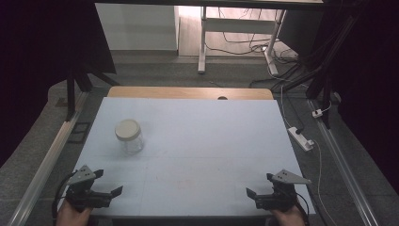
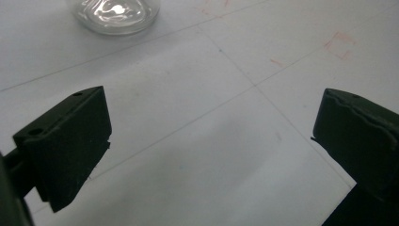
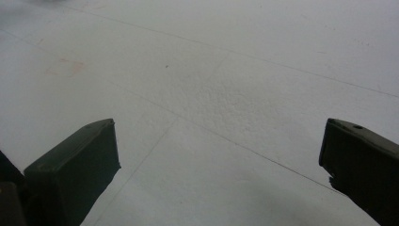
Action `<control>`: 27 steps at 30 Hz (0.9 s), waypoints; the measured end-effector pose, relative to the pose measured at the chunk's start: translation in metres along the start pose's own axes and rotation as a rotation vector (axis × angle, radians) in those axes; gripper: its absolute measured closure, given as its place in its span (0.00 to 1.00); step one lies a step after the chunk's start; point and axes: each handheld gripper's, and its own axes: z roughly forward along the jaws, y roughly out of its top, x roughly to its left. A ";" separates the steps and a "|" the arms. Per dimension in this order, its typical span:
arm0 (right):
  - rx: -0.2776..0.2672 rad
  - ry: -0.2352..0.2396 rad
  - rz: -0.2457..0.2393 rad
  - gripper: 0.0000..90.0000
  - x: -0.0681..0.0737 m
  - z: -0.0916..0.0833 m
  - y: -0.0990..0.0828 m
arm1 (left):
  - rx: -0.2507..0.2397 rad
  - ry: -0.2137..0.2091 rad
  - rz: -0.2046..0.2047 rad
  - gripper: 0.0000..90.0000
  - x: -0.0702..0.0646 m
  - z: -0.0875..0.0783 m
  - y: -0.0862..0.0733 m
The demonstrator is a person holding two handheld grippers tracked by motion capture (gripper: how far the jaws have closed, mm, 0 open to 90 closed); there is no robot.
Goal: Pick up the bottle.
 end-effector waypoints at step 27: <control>0.013 0.015 -0.014 0.00 0.000 0.002 0.001 | -0.066 0.045 0.003 0.00 0.023 0.026 0.032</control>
